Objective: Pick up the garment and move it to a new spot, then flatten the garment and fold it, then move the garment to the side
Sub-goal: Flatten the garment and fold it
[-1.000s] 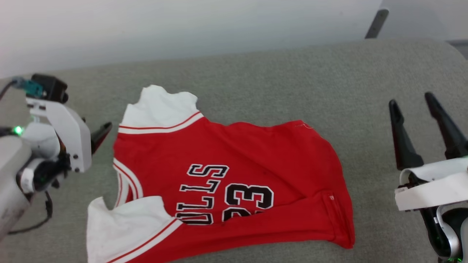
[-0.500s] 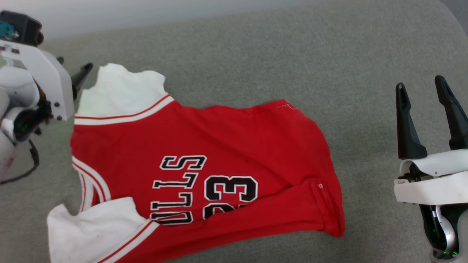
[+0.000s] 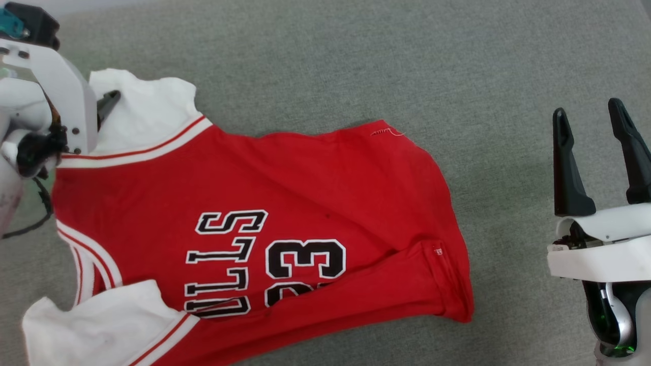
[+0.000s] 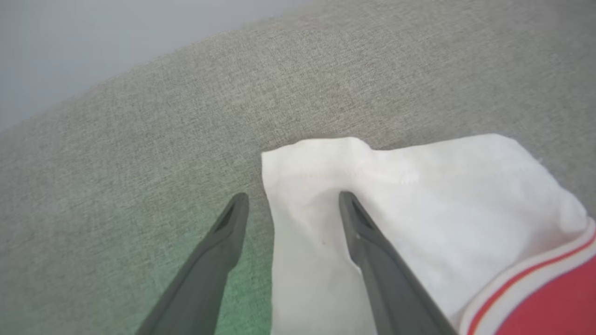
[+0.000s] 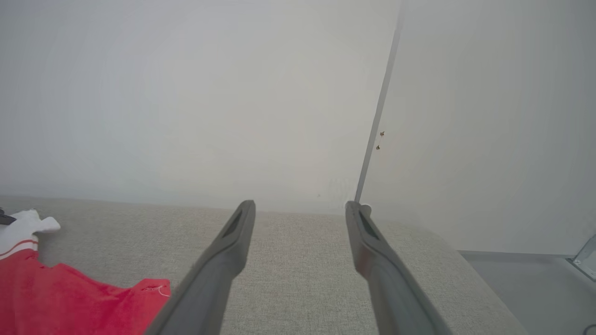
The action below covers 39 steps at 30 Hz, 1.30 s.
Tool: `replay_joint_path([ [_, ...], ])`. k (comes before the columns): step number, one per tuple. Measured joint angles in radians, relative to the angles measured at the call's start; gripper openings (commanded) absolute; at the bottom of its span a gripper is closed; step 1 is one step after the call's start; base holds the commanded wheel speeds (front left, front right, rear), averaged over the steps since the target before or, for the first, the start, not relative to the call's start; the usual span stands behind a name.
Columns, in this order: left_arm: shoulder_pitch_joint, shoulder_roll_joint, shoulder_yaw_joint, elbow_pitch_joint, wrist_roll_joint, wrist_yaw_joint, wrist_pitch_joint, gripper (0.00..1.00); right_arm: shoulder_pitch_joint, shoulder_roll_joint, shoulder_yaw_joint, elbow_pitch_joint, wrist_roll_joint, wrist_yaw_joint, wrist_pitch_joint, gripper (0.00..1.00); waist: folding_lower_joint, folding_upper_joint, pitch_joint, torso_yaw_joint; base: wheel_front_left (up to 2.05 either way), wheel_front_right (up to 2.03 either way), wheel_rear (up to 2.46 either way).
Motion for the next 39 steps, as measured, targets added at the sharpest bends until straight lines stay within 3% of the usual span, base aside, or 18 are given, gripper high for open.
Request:
replay_joint_path([
  [14, -0.086, -0.065, -0.015, 0.142, -0.039, -0.005, 0.169, 1.00, -0.017, 0.016, -0.007, -0.004, -0.001, 0.000, 0.037, 1.00, 0.0000, -0.0001, 0.042, -0.014, 0.00, 0.00, 0.00],
  [15, -0.089, -0.070, -0.016, 0.148, -0.039, -0.005, 0.180, 0.00, -0.019, 0.017, -0.007, -0.006, -0.001, 0.000, 0.043, 1.00, 0.0000, 0.0000, 0.043, -0.015, 0.00, 0.00, 0.00],
  [25, -0.111, -0.090, -0.039, 0.167, -0.032, -0.008, 0.178, 0.00, -0.042, 0.030, 0.021, -0.018, 0.069, 0.000, 0.181, 1.00, 0.0000, 0.0000, 0.048, -0.006, 0.00, 0.00, 0.00],
  [31, -0.114, -0.102, -0.046, 0.165, -0.033, -0.009, 0.167, 0.00, -0.131, 0.014, 0.070, 0.025, 0.113, 0.000, 0.387, 1.00, 0.0000, 0.0000, 0.041, 0.016, 0.00, 0.00, 0.00],
  [39, -0.116, -0.117, -0.055, 0.161, -0.040, -0.009, 0.147, 0.00, -0.292, -0.006, 0.161, 0.202, 0.157, 0.000, 0.717, 1.00, 0.0000, 0.0000, 0.039, 0.049, 0.00, 0.00, 0.00],
])
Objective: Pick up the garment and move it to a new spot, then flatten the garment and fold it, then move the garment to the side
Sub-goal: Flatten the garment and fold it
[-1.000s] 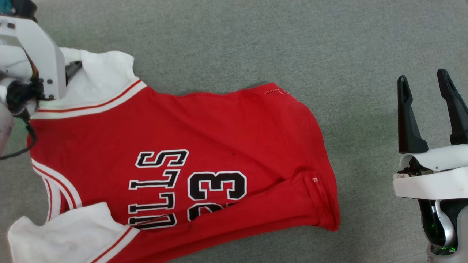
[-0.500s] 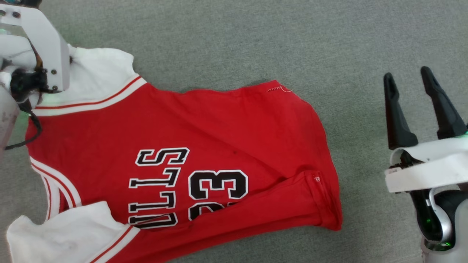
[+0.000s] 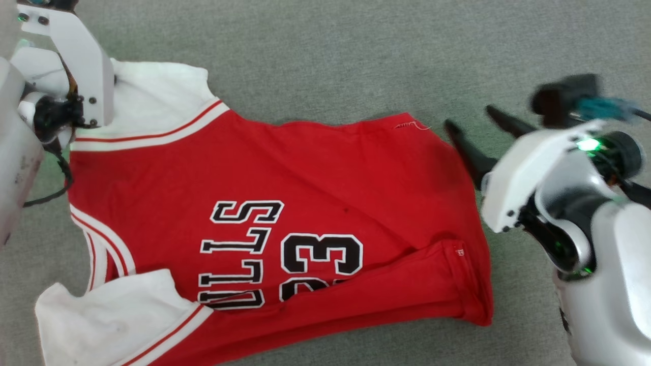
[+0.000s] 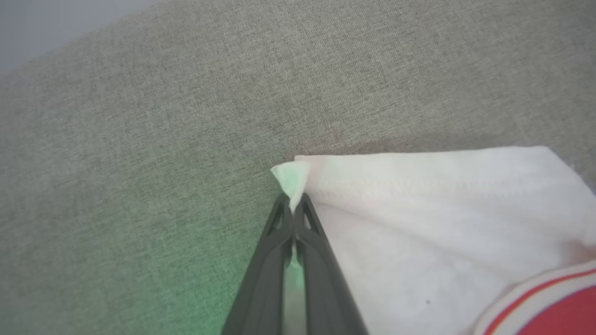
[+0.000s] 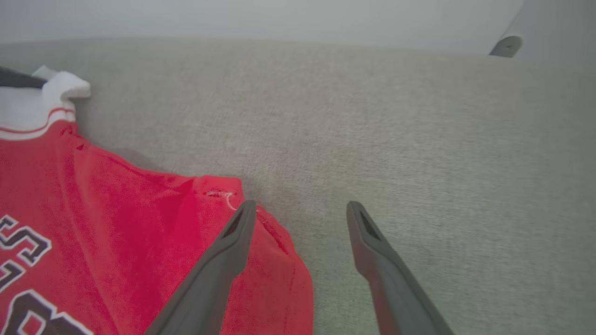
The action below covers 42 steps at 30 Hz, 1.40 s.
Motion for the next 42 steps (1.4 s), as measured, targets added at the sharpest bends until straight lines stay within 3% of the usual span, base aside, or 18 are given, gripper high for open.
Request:
replay_joint_path([
  [5, -0.004, -0.006, -0.003, -0.004, -0.011, 0.000, -0.011, 0.00, -0.091, -0.024, 0.080, 0.121, 0.009, 0.000, 0.172, 1.00, 0.0000, 0.0000, 0.007, 0.011, 0.00, 0.00, 0.00],
  [13, -0.015, -0.007, -0.008, -0.010, -0.026, 0.000, -0.021, 0.00, -0.224, -0.010, 0.139, 0.288, 0.037, 0.000, 0.334, 1.00, 0.0000, 0.0000, 0.022, 0.018, 0.00, 0.00, 0.00],
  [14, -0.016, -0.008, -0.009, -0.011, -0.028, 0.000, -0.022, 0.00, -0.240, -0.012, 0.148, 0.303, 0.038, 0.000, 0.348, 0.44, 0.0000, 0.0000, 0.023, 0.019, 0.00, 0.00, 0.00],
  [15, -0.018, -0.009, -0.010, -0.012, -0.031, 0.000, -0.022, 0.00, -0.253, -0.010, 0.150, 0.320, 0.041, 0.000, 0.358, 0.00, 0.0000, 0.0000, 0.025, 0.021, 0.00, 0.00, 0.00],
  [19, -0.021, -0.014, -0.014, -0.014, -0.034, 0.000, -0.027, 0.00, -0.288, 0.000, 0.139, 0.369, 0.034, 0.000, 0.363, 0.00, 0.0000, 0.0000, 0.029, 0.027, 0.00, 0.00, 0.00],
  [28, -0.014, -0.013, -0.014, -0.042, -0.065, 0.000, -0.080, 0.00, -0.292, 0.022, 0.085, 0.431, 0.010, 0.000, 0.266, 0.00, 0.0000, 0.0000, 0.010, 0.045, 0.00, 0.00, 0.00],
  [42, 0.033, 0.029, 0.003, -0.216, -0.170, 0.001, -0.132, 0.00, -0.163, -0.062, 0.105, 0.406, 0.034, 0.000, 0.040, 0.00, 0.0000, 0.0000, -0.106, 0.105, 0.00, 0.00, 0.00],
])
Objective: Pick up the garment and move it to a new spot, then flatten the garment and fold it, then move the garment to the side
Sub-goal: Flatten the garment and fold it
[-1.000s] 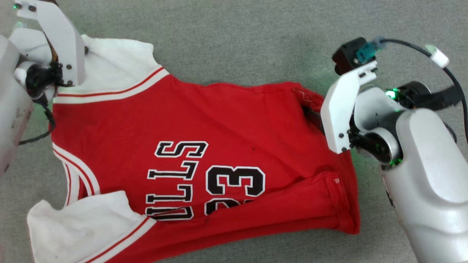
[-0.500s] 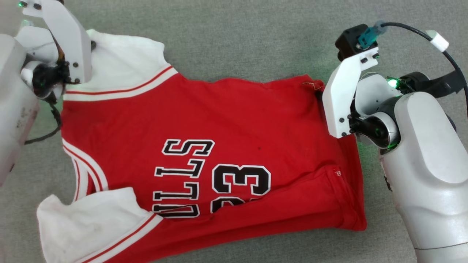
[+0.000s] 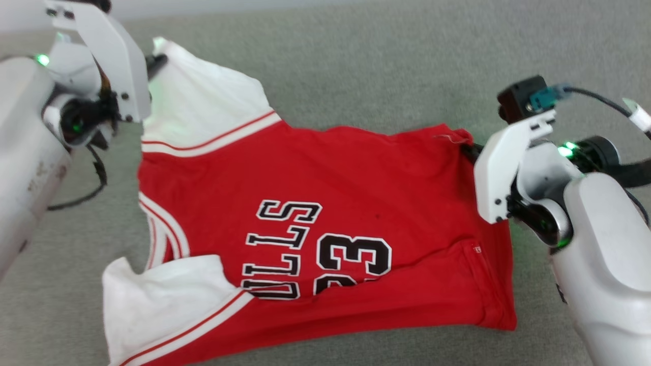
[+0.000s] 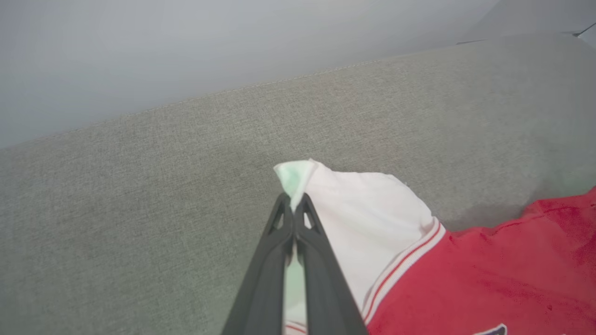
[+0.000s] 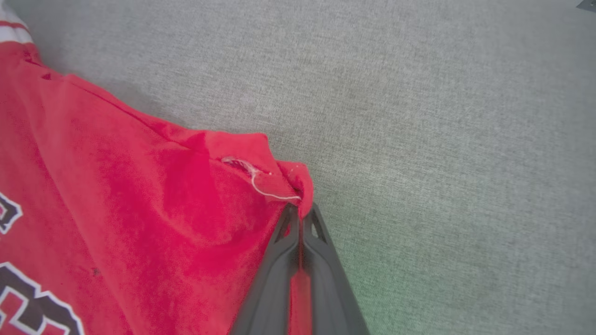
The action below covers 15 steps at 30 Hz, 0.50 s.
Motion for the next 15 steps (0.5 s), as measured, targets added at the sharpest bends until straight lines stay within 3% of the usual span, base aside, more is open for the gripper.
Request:
replay_joint_path([
  [10, 0.104, 0.064, -0.013, -0.126, -0.066, 0.000, 0.053, 0.00, 0.117, -0.061, 0.021, -0.047, -0.013, 0.000, -0.090, 0.00, 0.0000, 0.0000, -0.132, 0.051, 0.00, 0.00, 0.00],
  [15, 0.174, 0.117, -0.020, -0.235, -0.094, 0.049, 0.079, 0.00, 0.198, -0.098, 0.027, -0.079, -0.008, 0.000, -0.092, 0.00, 0.0000, 0.0000, -0.201, 0.073, 0.00, 0.00, 0.00],
])
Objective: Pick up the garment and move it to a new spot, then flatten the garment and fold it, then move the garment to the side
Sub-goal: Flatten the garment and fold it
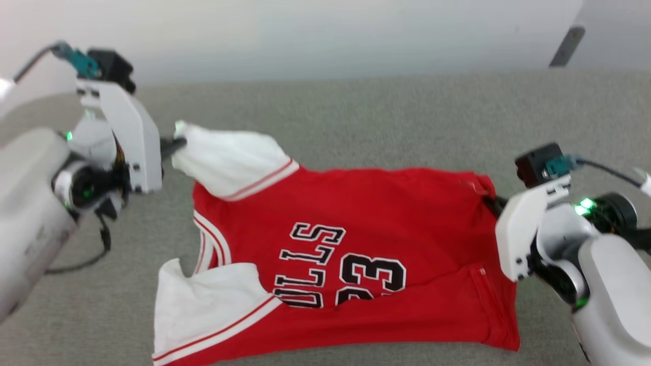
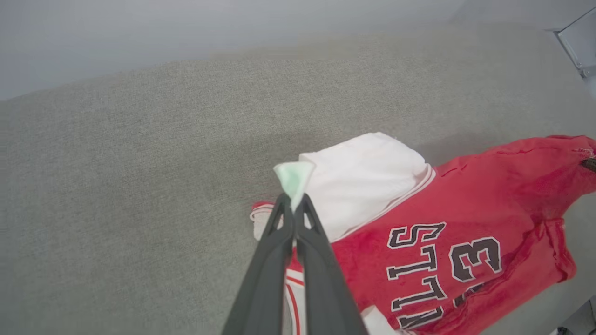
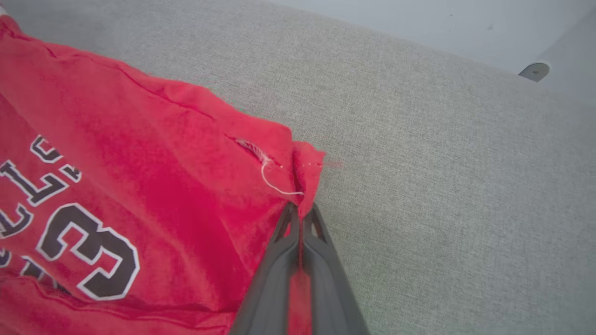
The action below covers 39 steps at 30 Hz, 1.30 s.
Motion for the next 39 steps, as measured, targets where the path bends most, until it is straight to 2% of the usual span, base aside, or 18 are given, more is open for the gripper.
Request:
replay_joint_path([
  [10, 0.218, 0.157, -0.034, -0.357, -0.050, 0.188, 0.012, 0.00, 0.162, -0.052, 0.022, -0.092, 0.039, 0.000, 0.011, 0.00, 0.0000, 0.0000, -0.104, 0.030, 0.00, 0.00, 0.00],
  [17, 0.373, 0.186, -0.053, -0.468, -0.086, 0.259, -0.035, 0.00, 0.250, -0.057, 0.012, -0.130, 0.051, 0.000, 0.018, 0.00, 0.0000, 0.0000, -0.121, 0.031, 0.00, 0.00, 0.00],
  [27, 0.474, 0.159, -0.058, -0.430, -0.119, 0.265, -0.085, 0.00, 0.346, -0.021, -0.038, -0.140, 0.028, 0.000, 0.059, 0.00, 0.0000, 0.0000, -0.124, 0.014, 0.00, 0.00, 0.00],
  [34, 0.515, 0.162, -0.058, -0.390, -0.131, 0.264, -0.106, 0.00, 0.393, -0.002, -0.067, -0.144, 0.014, 0.000, 0.070, 0.00, 0.0001, 0.0000, -0.128, 0.007, 0.00, 0.00, 0.00],
  [35, 0.520, 0.161, -0.058, -0.384, -0.131, 0.260, -0.110, 0.02, 0.397, 0.001, -0.069, -0.143, 0.013, 0.000, 0.070, 0.00, 0.0000, 0.0000, -0.128, 0.006, 0.00, 0.00, 0.00],
  [36, 0.524, 0.161, -0.057, -0.379, -0.134, 0.259, -0.113, 0.15, 0.398, 0.004, -0.072, -0.143, 0.012, 0.000, 0.070, 0.00, 0.0000, 0.0000, -0.129, 0.005, 0.00, 0.00, 0.00],
  [38, 0.528, 0.159, -0.055, -0.371, -0.137, 0.256, -0.118, 0.20, 0.401, 0.007, -0.074, -0.143, 0.011, 0.000, 0.070, 0.00, 0.0000, 0.0000, -0.131, 0.004, 0.00, 0.00, 0.00],
  [39, 0.529, 0.158, -0.055, -0.368, -0.136, 0.254, -0.126, 0.30, 0.404, 0.010, -0.076, -0.140, 0.011, 0.000, 0.069, 0.00, 0.0000, 0.0000, -0.132, 0.004, 0.00, 0.00, 0.00],
])
